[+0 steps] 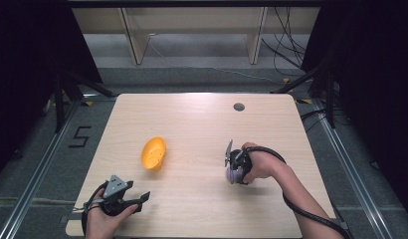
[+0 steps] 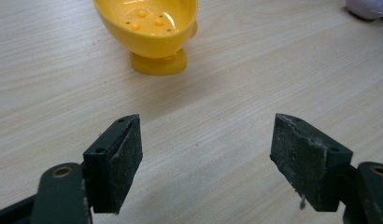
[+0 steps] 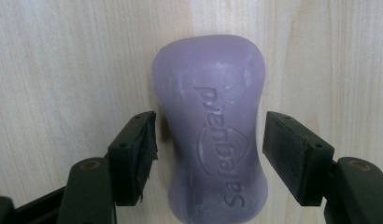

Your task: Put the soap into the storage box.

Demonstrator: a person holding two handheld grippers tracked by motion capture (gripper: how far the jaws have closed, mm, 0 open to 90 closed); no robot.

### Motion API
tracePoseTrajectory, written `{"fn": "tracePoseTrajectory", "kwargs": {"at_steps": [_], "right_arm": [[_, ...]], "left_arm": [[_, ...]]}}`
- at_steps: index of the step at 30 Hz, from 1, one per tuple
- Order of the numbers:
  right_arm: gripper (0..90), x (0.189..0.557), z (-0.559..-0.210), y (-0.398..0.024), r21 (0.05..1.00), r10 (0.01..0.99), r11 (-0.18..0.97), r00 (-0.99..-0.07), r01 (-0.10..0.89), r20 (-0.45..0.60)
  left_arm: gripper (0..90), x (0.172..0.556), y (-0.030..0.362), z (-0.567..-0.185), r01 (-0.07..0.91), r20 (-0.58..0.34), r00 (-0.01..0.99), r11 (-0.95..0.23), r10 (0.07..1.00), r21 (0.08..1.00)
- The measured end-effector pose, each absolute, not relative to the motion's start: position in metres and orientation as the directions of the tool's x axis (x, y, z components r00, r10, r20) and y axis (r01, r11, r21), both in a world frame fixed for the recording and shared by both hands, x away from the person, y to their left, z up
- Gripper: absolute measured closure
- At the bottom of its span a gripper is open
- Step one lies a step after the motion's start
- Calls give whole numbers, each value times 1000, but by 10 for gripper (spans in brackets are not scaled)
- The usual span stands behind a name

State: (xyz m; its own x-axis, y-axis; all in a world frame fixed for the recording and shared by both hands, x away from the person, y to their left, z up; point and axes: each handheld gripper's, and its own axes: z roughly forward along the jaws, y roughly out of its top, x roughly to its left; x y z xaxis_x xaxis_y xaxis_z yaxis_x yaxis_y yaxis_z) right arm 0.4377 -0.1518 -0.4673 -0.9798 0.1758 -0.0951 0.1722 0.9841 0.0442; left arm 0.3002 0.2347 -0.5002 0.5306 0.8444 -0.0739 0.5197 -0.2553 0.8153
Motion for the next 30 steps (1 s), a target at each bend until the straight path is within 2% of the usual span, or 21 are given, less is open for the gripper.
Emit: {"fn": "tracePoseTrajectory", "kwargs": {"at_steps": [3, 5, 8, 10, 11, 12, 17, 21, 23, 24, 28, 30], "right_arm": [[364, 440, -469, -152, 56, 148, 988, -983, 143, -109], [374, 438, -469, -151, 36, 192, 981, -976, 190, -98], [386, 442, -473, -153, 56, 126, 991, -987, 121, -97], [396, 443, -474, -154, 49, 141, 989, -985, 136, -102], [396, 446, -476, -155, 64, 89, 995, -990, 82, -107], [399, 443, -475, -154, 59, 135, 990, -987, 130, -89], [422, 442, -474, -154, 58, 169, 985, -981, 164, -91], [468, 442, -474, -154, 57, 171, 984, -981, 166, -95], [491, 445, -475, -154, 68, 135, 989, -987, 129, -90], [497, 443, -474, -154, 63, 167, 985, -982, 161, -89], [499, 443, -474, -154, 67, 162, 986, -982, 155, -98], [499, 439, -474, -155, 59, 195, 980, -976, 190, -98]], "left_arm": [[243, 300, 235, -500, 519, -73, 531, -256, 844, 816], [244, 300, 235, -500, 520, -78, 529, -250, 845, 817], [244, 300, 235, -500, 528, -83, 528, -250, 845, 811], [244, 300, 235, -501, 526, -82, 532, -254, 843, 811], [244, 300, 235, -501, 526, -82, 532, -254, 843, 811], [244, 300, 235, -501, 527, -79, 531, -255, 843, 811], [244, 300, 234, -501, 529, -83, 529, -252, 845, 810], [245, 300, 234, -501, 529, -82, 529, -253, 845, 810], [245, 301, 234, -501, 522, -75, 533, -259, 842, 813], [245, 301, 234, -501, 526, -83, 533, -253, 842, 812], [245, 301, 235, -501, 516, -67, 541, -268, 838, 813], [246, 301, 236, -500, 516, -57, 545, -281, 836, 809]]}}
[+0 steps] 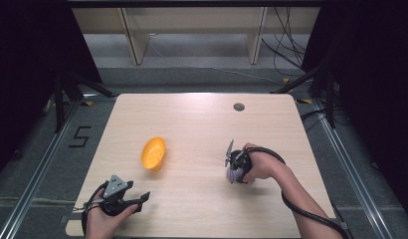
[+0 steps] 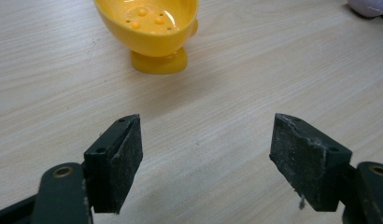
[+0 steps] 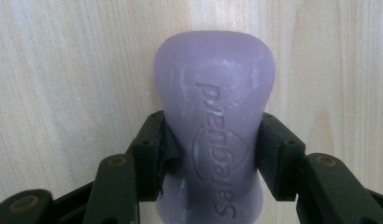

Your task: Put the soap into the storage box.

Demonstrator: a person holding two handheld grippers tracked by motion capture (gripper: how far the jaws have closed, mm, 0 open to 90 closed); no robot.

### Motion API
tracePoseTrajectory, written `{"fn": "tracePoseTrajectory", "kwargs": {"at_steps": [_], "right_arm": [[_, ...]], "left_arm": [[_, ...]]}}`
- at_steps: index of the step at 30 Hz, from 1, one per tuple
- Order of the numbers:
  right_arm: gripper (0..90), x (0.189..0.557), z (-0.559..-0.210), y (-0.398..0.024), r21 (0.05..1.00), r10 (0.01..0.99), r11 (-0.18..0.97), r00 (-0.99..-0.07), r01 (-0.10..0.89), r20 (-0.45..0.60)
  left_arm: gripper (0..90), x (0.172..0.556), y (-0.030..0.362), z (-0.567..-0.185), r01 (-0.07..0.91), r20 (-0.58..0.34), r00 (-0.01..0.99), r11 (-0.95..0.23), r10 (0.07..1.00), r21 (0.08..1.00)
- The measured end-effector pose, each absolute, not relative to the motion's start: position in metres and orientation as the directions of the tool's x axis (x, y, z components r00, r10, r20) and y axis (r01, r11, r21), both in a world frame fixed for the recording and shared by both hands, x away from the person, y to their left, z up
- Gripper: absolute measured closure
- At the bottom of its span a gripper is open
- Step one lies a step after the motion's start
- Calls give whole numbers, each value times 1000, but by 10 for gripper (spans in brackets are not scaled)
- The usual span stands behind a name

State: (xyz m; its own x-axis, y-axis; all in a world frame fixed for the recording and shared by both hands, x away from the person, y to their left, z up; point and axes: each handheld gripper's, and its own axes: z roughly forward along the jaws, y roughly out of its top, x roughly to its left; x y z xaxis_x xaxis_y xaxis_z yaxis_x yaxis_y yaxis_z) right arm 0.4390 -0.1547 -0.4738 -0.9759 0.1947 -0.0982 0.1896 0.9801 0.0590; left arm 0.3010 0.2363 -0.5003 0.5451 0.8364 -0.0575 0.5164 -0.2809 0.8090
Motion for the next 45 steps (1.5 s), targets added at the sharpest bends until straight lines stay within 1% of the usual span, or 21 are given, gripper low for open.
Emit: {"fn": "tracePoseTrajectory", "kwargs": {"at_steps": [2, 5, 6, 7, 8, 10, 15, 17, 18, 21, 23, 29, 30, 33, 34, 35, 36, 37, 40, 42, 45], "right_arm": [[499, 436, -473, -154, 54, 208, 977, -973, 204, -97], [500, 437, -474, -155, 73, 156, 986, -982, 149, -110], [500, 434, -473, -156, 65, 199, 979, -974, 192, -108], [500, 436, -474, -157, 84, 158, 985, -980, 148, -120], [500, 433, -473, -157, 73, 182, 982, -976, 174, -116], [500, 432, -474, -156, 81, 168, 984, -977, 158, -129], [501, 427, -472, -159, 92, 206, 977, -967, 194, -149], [500, 427, -472, -160, 97, 175, 982, -973, 161, -154], [500, 425, -472, -160, 96, 198, 978, -967, 184, -160], [500, 423, -470, -161, 106, 173, 982, -969, 156, -176], [501, 419, -469, -162, 109, 202, 977, -962, 184, -185], [500, 413, -467, -162, 123, 201, 976, -957, 178, -208], [500, 414, -466, -162, 129, 167, 981, -962, 142, -215], [500, 409, -464, -163, 152, 193, 975, -951, 159, -242], [500, 410, -463, -164, 168, 153, 979, -955, 112, -254], [500, 406, -462, -164, 173, 188, 974, -946, 146, -264], [500, 407, -462, -165, 174, 172, 976, -950, 128, -262], [500, 403, -461, -165, 179, 202, 971, -942, 158, -267], [500, 402, -461, -166, 193, 174, 973, -944, 122, -279], [500, 396, -460, -169, 198, 235, 963, -928, 182, -289], [500, 395, -459, -171, 214, 221, 964, -924, 159, -311]], "left_arm": [[246, 301, 236, -500, 517, -58, 546, -282, 836, 809], [247, 300, 235, -501, 527, -78, 531, -256, 844, 810], [247, 300, 234, -501, 528, -80, 529, -254, 845, 811], [247, 300, 234, -501, 528, -80, 529, -254, 845, 811], [247, 300, 235, -500, 531, -73, 532, -266, 843, 805], [248, 301, 236, -500, 516, -58, 544, -280, 837, 810], [248, 300, 235, -501, 527, -75, 533, -261, 843, 809], [248, 300, 236, -500, 529, -71, 532, -266, 844, 806], [248, 300, 236, -500, 528, -68, 535, -270, 842, 805], [248, 300, 235, -501, 528, -76, 529, -258, 845, 809], [249, 300, 234, -501, 527, -80, 528, -252, 846, 811], [249, 300, 235, -500, 529, -70, 531, -266, 844, 806], [249, 300, 235, -500, 529, -71, 531, -265, 844, 806], [249, 300, 234, -501, 526, -78, 529, -255, 845, 811], [249, 299, 234, -501, 526, -78, 529, -255, 845, 811], [248, 299, 234, -501, 526, -78, 529, -255, 845, 811], [248, 300, 234, -501, 519, -76, 534, -255, 842, 816], [248, 300, 234, -501, 520, -75, 533, -256, 843, 815], [248, 300, 234, -501, 519, -75, 534, -256, 842, 816], [248, 300, 234, -500, 518, -67, 537, -267, 841, 812], [248, 300, 233, -501, 519, -76, 534, -255, 842, 816]]}}
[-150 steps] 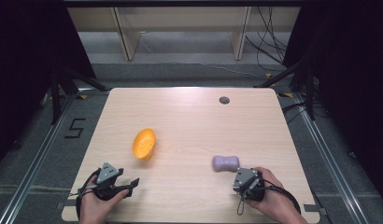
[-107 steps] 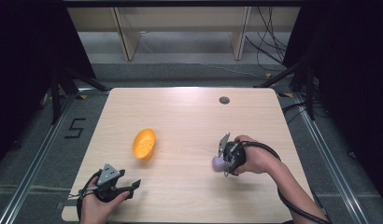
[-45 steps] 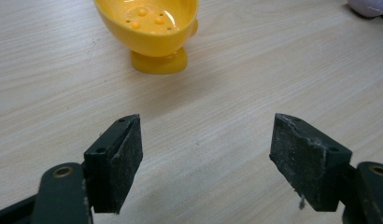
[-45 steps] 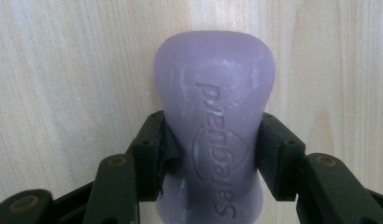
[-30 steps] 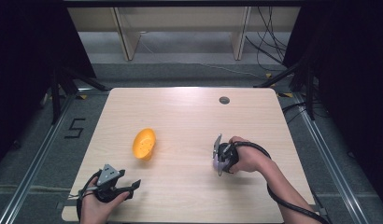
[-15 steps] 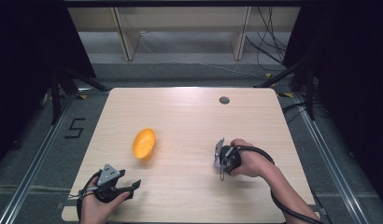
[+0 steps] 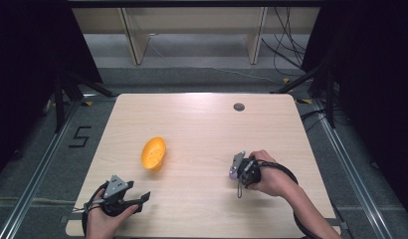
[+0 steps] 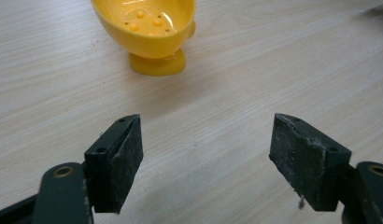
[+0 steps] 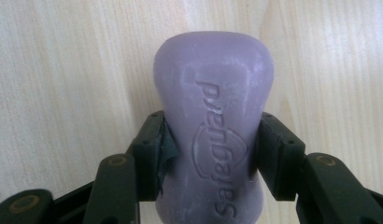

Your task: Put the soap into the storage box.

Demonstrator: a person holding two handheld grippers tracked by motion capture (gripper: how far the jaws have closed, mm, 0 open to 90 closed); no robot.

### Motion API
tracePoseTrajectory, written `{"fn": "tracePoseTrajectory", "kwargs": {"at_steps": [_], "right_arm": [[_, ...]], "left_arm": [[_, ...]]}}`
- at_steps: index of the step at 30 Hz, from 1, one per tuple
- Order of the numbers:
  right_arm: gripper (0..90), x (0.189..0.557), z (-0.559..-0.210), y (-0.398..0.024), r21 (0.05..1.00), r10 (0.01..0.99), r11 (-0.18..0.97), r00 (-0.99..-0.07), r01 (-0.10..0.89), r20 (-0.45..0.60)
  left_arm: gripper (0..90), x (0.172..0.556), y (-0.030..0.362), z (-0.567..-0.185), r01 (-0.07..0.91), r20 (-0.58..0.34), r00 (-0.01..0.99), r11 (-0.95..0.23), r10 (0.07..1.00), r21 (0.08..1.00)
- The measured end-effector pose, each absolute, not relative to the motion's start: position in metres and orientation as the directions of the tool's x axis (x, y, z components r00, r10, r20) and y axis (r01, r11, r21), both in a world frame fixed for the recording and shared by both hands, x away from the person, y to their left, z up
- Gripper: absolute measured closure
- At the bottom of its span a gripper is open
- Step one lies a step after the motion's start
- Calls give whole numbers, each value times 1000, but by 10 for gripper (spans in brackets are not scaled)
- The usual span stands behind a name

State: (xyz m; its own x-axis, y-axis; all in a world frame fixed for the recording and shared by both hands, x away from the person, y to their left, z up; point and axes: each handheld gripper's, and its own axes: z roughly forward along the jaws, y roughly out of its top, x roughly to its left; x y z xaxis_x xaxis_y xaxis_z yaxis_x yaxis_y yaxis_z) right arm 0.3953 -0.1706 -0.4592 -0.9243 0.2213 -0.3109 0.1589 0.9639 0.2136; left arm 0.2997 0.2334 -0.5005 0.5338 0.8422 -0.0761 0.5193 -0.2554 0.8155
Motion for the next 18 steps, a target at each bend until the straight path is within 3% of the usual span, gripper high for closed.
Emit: {"fn": "tracePoseTrajectory", "kwargs": {"at_steps": [6, 15, 17, 18], "right_arm": [[500, 390, -456, -173, 227, 239, 959, -912, 169, -332], [500, 378, -450, -170, 261, 190, 961, -897, 88, -399], [500, 373, -448, -169, 267, 219, 957, -881, 111, -420], [500, 372, -447, -169, 272, 187, 960, -887, 72, -423]], "left_arm": [[249, 299, 233, -501, 521, -78, 532, -254, 843, 815], [250, 299, 232, -500, 514, -68, 532, -258, 844, 818], [250, 299, 232, -500, 514, -69, 532, -257, 844, 818], [250, 299, 232, -500, 520, -81, 533, -250, 842, 817]]}}
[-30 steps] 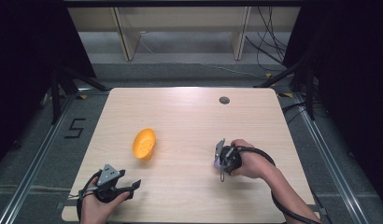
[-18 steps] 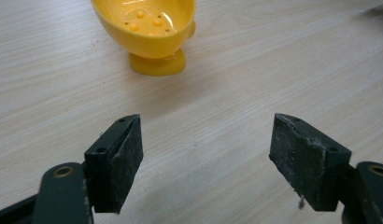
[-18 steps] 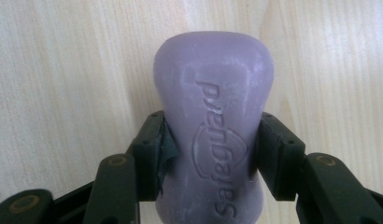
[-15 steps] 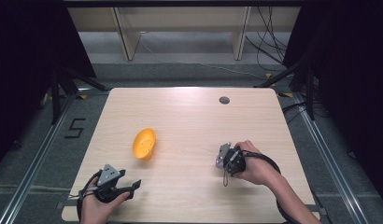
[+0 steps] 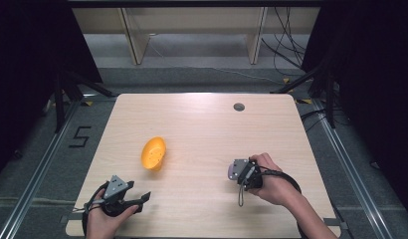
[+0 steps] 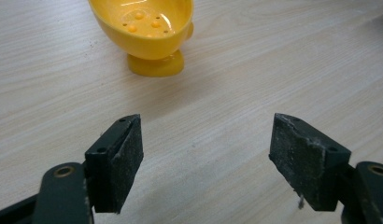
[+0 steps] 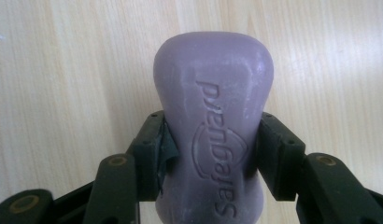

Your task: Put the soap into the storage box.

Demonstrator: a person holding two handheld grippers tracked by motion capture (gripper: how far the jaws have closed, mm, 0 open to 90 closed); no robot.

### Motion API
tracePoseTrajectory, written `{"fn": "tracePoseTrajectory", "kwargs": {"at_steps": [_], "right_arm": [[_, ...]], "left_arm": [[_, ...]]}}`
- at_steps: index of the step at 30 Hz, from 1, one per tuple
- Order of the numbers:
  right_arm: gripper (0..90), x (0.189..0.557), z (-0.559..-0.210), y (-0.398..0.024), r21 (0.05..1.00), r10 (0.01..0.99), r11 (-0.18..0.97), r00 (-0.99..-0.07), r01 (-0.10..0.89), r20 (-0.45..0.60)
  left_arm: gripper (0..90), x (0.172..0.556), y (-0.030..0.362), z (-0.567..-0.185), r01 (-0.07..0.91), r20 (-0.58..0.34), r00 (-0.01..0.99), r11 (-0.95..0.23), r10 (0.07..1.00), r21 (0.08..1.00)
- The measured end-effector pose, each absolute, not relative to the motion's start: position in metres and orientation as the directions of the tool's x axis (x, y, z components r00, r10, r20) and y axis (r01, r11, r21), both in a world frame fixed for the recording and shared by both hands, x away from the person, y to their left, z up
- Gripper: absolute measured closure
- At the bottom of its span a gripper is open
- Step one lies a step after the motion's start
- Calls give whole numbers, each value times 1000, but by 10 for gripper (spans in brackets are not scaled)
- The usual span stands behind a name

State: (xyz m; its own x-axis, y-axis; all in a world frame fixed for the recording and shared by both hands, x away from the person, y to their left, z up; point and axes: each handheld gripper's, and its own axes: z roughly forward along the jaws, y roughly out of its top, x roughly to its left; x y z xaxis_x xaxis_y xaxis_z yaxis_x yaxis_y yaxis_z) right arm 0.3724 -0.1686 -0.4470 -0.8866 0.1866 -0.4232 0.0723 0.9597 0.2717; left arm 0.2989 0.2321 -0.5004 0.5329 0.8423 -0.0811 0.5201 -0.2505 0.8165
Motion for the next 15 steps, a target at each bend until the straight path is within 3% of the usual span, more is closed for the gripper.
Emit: {"fn": "tracePoseTrajectory", "kwargs": {"at_steps": [3, 4, 8, 12, 15], "right_arm": [[500, 364, -445, -167, 288, 224, 953, -869, 100, -440], [500, 364, -444, -166, 284, 191, 957, -869, 61, -457], [500, 355, -442, -165, 306, 234, 948, -848, 90, -476], [500, 352, -442, -165, 310, 210, 949, -840, 53, -500], [500, 342, -441, -166, 323, 255, 942, -811, 87, -526]], "left_arm": [[250, 300, 232, -500, 512, -71, 542, -262, 837, 818], [251, 299, 232, -500, 517, -77, 539, -257, 839, 817], [250, 300, 233, -500, 512, -70, 543, -264, 837, 817], [251, 300, 233, -500, 504, -61, 540, -264, 840, 822], [251, 299, 232, -500, 510, -71, 530, -252, 845, 822]]}}
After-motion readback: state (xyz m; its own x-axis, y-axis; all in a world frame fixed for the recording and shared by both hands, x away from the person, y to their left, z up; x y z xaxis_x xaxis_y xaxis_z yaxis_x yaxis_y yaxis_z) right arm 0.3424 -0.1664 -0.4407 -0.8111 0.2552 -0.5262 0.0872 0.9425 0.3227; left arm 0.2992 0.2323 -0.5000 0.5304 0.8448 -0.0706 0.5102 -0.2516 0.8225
